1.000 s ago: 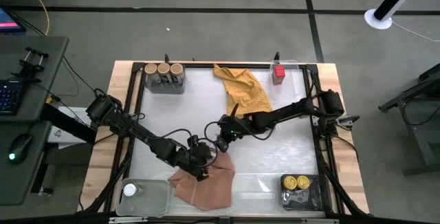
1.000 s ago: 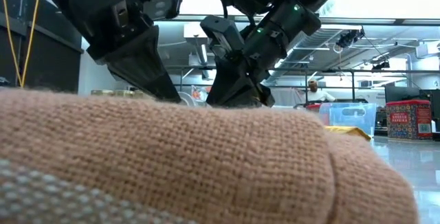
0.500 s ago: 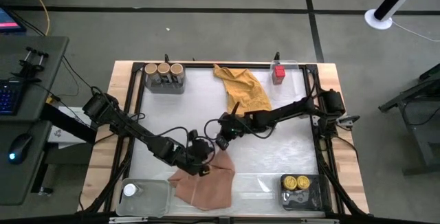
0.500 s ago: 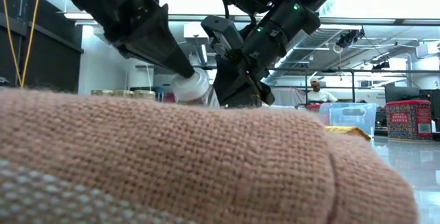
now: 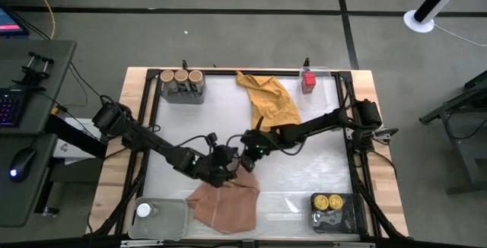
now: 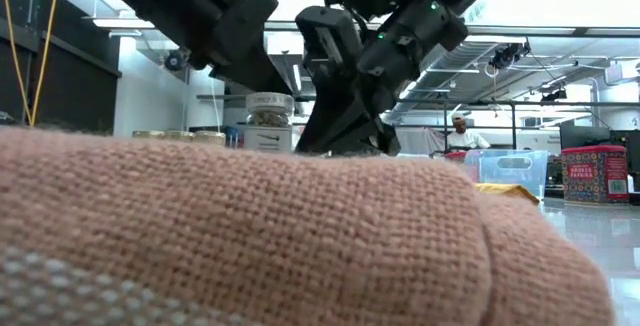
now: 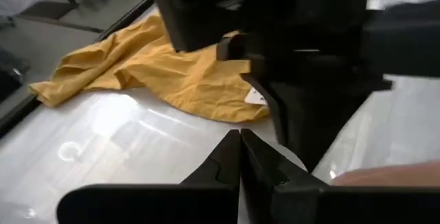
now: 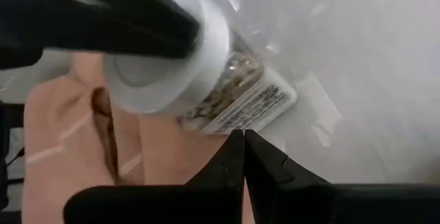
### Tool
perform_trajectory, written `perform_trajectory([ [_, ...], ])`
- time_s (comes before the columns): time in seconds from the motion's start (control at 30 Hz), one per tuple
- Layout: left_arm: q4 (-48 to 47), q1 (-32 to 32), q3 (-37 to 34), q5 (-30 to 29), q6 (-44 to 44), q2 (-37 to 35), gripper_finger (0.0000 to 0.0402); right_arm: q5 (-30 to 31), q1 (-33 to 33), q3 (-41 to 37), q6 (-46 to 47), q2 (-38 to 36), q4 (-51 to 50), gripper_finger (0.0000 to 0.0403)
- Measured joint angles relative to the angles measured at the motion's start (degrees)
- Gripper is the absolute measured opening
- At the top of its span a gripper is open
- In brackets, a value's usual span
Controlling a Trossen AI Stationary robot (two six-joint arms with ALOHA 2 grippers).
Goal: Sort spices by type
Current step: Put the white seasoning bottle into the gray bin
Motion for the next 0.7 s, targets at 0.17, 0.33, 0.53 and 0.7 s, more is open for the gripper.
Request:
perform_trajectory([
  [0.17, -0.1, 0.1, 0.1, 0.1, -0.6, -0.2, 0.0000, 0.0, -0.3, 0.0, -1.1, 0.0, -0.2, 0.0000],
  [0.33, -1.7, 0.1, -0.2, 0.4, 2.8, -3.1, 0.0000, 1.5, -0.9, 0.0, -3.5, -1.7, -2.4, 0.0000],
  [0.53, -3.0, 0.4, -0.1, -0.7, 8.1, -10.9, 0.0000, 5.2, -2.4, 0.0, -7.1, -6.5, -7.9, 0.0000],
  [0.7, -2.6, 0.8, 0.0, 5.9, 6.6, -20.7, 0.0013, 9.3, -3.0, 0.0, -8.1, -12.7, -14.5, 0.0000],
])
